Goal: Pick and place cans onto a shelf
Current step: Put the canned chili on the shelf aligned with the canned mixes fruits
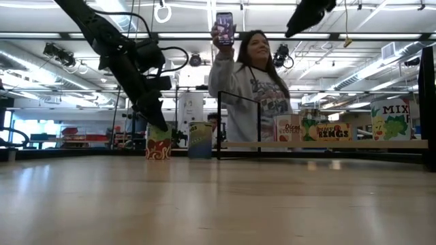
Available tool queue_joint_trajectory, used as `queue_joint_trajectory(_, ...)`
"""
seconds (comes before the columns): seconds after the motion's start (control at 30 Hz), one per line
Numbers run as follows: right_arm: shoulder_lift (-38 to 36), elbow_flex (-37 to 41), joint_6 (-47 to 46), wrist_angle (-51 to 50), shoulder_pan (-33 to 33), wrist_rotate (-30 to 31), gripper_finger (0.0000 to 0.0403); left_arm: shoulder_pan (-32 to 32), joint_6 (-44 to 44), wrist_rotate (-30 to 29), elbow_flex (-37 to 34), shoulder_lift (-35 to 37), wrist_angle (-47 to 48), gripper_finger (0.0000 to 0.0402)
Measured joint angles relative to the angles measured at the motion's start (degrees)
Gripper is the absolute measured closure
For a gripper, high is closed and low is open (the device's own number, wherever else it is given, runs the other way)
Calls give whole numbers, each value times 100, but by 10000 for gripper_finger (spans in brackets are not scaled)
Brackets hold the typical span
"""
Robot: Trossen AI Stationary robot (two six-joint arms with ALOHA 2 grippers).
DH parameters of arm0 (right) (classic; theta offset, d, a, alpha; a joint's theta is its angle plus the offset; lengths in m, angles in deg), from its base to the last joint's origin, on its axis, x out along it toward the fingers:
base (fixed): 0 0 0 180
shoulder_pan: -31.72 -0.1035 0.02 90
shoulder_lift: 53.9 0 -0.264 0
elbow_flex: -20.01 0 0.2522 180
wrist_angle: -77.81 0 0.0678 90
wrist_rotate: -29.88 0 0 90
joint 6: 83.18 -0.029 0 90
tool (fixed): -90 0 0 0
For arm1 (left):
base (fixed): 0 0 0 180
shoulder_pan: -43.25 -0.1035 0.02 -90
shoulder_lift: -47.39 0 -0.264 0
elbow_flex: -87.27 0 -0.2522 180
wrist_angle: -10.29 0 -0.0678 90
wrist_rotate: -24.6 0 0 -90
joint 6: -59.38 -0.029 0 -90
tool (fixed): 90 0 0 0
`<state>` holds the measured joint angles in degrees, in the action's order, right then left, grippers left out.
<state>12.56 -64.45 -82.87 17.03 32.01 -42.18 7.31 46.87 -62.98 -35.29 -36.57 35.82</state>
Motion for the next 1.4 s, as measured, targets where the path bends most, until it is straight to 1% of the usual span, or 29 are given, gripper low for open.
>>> queue_joint_trajectory(0.07, -125, 363, 176, 442, 164, -8, 86, 62, -12, -91, 0, 0, 20, 139)
queue_joint_trajectory(0.17, -280, 855, 387, 1050, 400, -246, 86, 160, 14, -137, 0, -1, 25, 153)
queue_joint_trajectory(0.3, -377, 1242, 670, 1602, 762, -454, 86, 249, 21, -153, -2, 9, 39, 173)
queue_joint_trajectory(0.43, -381, 1304, 979, 1773, 1250, -593, 86, 252, 21, -123, -7, 9, 43, 196)
queue_joint_trajectory(0.57, -381, 1306, 1148, 1914, 1713, -1053, 86, 252, 21, -111, -9, 9, 55, 214)
queue_joint_trajectory(0.77, -379, 1308, 1343, 1968, 2055, -1369, 87, 280, 6, -113, -11, 9, 57, 225)
queue_joint_trajectory(0.97, -379, 1308, 1467, 2000, 2073, -1506, 87, 481, -8, -147, -19, 64, 67, 226)
queue_joint_trajectory(1.03, -392, 1308, 1468, 1998, 1999, -1505, 87, 607, 4, -110, -29, 195, 213, 226)
queue_joint_trajectory(1.27, -576, 1308, 1228, 1972, 1557, -1474, 87, 1255, 299, -98, -33, 640, 579, 226)
queue_joint_trajectory(1.4, -561, 1308, 834, 1878, 1083, -1458, 88, 1775, 463, -109, -33, 810, 598, 226)
